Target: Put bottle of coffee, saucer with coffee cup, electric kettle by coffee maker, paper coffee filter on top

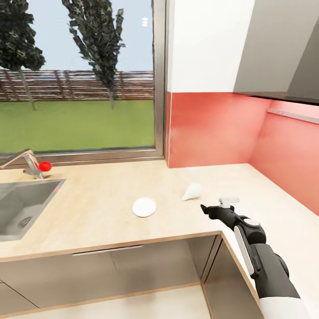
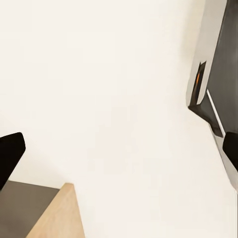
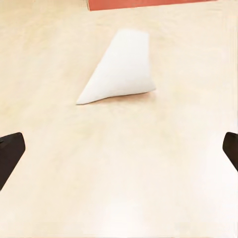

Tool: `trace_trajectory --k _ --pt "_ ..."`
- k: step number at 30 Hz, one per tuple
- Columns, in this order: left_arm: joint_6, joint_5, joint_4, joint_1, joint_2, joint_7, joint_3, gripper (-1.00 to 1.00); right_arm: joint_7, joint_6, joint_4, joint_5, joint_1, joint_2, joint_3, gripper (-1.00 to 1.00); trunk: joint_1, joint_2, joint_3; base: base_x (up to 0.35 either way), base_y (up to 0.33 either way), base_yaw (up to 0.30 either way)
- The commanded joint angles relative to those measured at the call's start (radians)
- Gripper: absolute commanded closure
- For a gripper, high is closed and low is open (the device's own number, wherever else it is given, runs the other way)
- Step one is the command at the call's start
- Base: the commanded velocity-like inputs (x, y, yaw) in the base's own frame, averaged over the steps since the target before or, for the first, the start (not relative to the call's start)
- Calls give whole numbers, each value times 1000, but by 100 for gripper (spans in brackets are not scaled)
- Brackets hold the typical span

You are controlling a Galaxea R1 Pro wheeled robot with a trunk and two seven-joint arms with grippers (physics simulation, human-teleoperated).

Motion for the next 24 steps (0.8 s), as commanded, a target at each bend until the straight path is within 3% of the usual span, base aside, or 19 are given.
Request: trace_trajectory --k 1,2,3,8,10,11,12,16,24 --pt "-4 -5 0 0 0 2 6 -100 5 5 6 -1 -1 0 9 -100 1 -2 -2 326 -131 0" --pt "-4 -4 0 0 0 2 6 -100 6 6 23 -1 -1 0 29 -100 1 -2 -2 326 -130 0" --pt "-4 -4 0 0 1 2 6 -100 7 6 58 0 -1 -2 77 -100 1 -2 -2 326 -127 0" --pt "-4 -4 1 0 1 2 6 -100 9 35 72 1 -10 -4 140 -100 1 -2 -2 195 -67 0" --pt "-4 -4 2 0 1 2 6 -100 83 96 74 3 -55 -8 146 -100 1 -2 -2 17 -5 0" --pt "-4 -4 2 0 1 2 5 -100 156 154 75 6 -99 -10 147 -100 1 -2 -2 4 -1 0" --pt "-4 -4 2 0 1 2 5 -100 171 181 76 6 -114 -10 147 -100 1 -2 -2 2 -1 0" --pt "-4 -4 3 0 1 2 5 -100 196 312 74 7 -176 -11 146 -100 1 -2 -2 34 0 0" --pt "-4 -4 16 0 1 3 5 -100 199 343 76 8 -189 -12 150 -100 1 -2 -2 283 0 0"
